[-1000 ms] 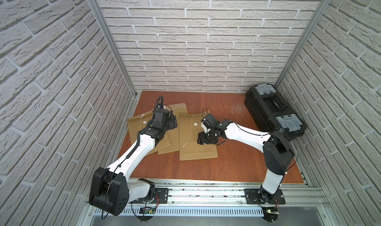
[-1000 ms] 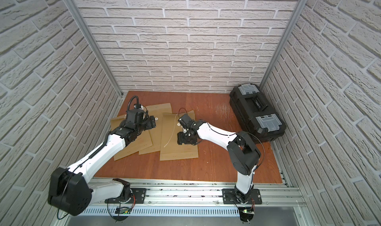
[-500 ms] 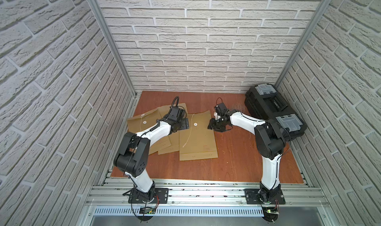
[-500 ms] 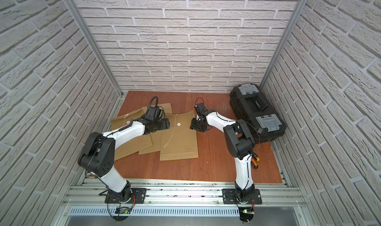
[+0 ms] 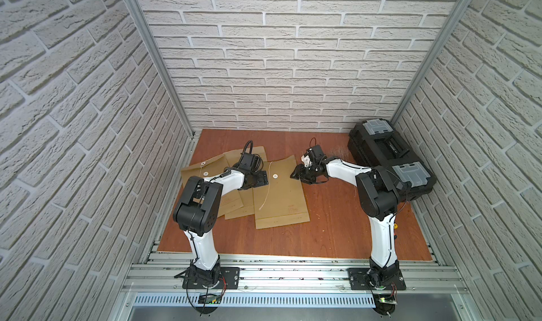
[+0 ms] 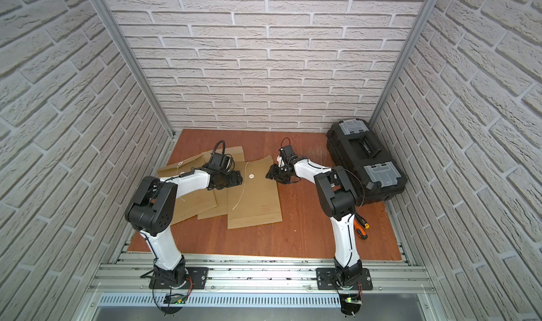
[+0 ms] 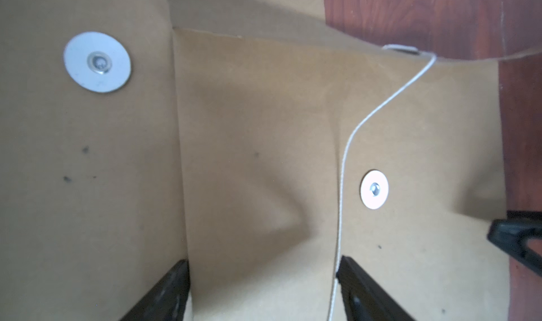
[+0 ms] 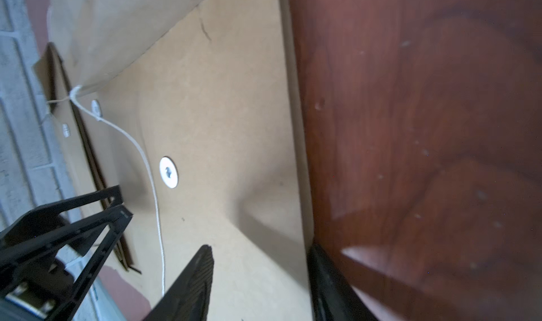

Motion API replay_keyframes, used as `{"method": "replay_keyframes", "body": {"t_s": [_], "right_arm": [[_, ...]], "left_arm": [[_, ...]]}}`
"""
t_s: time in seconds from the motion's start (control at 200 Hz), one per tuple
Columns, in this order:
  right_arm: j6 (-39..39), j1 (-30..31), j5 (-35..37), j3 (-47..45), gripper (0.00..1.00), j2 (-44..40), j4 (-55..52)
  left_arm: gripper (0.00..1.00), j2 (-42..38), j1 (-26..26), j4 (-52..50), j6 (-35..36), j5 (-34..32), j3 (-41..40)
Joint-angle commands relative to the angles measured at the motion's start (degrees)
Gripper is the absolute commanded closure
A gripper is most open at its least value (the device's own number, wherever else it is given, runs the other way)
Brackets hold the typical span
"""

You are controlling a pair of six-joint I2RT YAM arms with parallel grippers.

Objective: Close the mouth of the file bag
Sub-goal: Pick up the file bag from the file bag.

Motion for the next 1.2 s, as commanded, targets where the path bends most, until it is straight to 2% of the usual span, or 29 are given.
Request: {"method": "replay_keyframes", "body": {"t_s": [0.0, 0.105, 0.345, 0.46, 0.6, 0.665, 0.78, 0.96, 1.07, 1.14, 1.195], "right_arm": [[2.25, 0.19, -11.87, -3.0, 0.48, -3.82, 10.28], [4.06, 0.19, -15.39, -6.3, 0.5, -6.55, 15.78], [-1.19, 0.1, -10.44, -8.41, 0.6, -5.96, 10.94], [-1.05, -0.16, -10.29, -9.52, 0.7, -6.7, 13.09], [-0.86, -1.2, -11.54, -11.17, 0.91, -10.1, 16.4], [-0.17, -1.95, -12.99, -12.52, 0.97, -11.58, 19.16], [0.4, -2.97, -15.59, -14.96, 0.97, -14.67, 23.86], [-1.84, -3.24, -19.53, -17.33, 0.97, -20.0, 28.16], [-4.35, -3.24, -21.66, -18.65, 0.97, -24.02, 29.76], [-6.3, -3.24, -22.25, -19.97, 0.97, -27.03, 31.17], [-7.47, -3.24, -21.95, -21.24, 0.97, -29.49, 32.78]], "left_arm": [[0.21, 2.82, 0.1, 2.49, -1.08, 5.32, -1.76], [0.22, 3.13, 0.09, 3.69, -1.56, 6.64, -1.96], [0.22, 2.69, 0.08, 4.43, -1.59, 6.68, -1.9], [0.22, 1.53, 0.12, 4.8, -1.57, 6.59, -2.71], [0.22, -2.62, 0.84, 5.9, -1.91, 7.29, -4.38], [0.22, -5.23, 1.63, 7.34, -2.32, 8.15, -5.47], [0.2, -11.58, 4.27, 8.75, -1.95, 11.5, -7.05], [0.17, -21.86, 12.92, 6.66, 0.62, 16.22, -4.17], [0.12, -22.85, 16.86, 7.41, -1.51, 22.07, 0.59], [0.02, -21.76, 17.59, 7.11, -2.41, 25.95, 5.14], [0.02, -20.61, 17.5, 7.15, -3.08, 28.54, 8.52]]}}
